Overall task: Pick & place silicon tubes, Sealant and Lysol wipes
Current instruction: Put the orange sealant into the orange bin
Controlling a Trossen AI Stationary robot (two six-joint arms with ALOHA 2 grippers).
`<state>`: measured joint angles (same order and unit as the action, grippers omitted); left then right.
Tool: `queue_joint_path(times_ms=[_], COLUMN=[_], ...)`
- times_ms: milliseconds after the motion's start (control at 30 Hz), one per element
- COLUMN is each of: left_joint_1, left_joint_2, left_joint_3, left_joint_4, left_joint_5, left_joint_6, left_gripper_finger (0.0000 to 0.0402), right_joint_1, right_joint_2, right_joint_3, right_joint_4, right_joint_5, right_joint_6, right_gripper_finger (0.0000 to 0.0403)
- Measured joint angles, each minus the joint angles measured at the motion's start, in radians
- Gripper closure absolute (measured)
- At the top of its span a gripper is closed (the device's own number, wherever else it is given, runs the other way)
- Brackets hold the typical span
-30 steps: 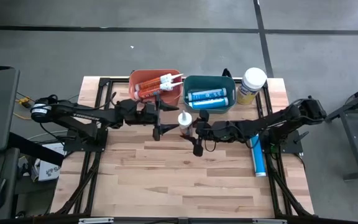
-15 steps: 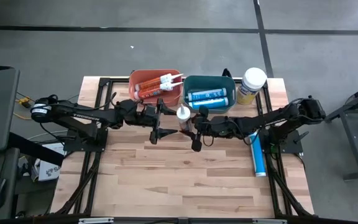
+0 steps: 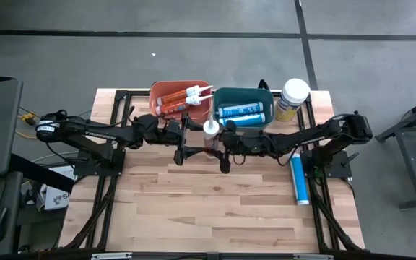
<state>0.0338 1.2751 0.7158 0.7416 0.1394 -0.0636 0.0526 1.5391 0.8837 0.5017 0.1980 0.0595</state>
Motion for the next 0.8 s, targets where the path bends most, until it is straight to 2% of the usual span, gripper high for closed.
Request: queue_joint_path(times_ms=[400, 800], left_joint_1=[-0.001, -0.002], left_joint_2=[0.081, 0.105], left_joint_3=[0.0, 0.046], left_joint_4=[0.073, 0.066], left_joint_5=[-0.006, 0.013], left_joint_6=[-0.022, -0.03], left_gripper_finger=[0.0057, 0.0057], right_joint_1=[-0.014, -0.014], right_joint_2=[0.005, 0.136], right_joint_3=[0.034, 0.193], right_joint_4=[0.014, -0.087], right_joint_5=[-0.041, -0.056], right_joint_6=[0.005, -0.033], right_gripper_finger=[0.0205, 0.0205])
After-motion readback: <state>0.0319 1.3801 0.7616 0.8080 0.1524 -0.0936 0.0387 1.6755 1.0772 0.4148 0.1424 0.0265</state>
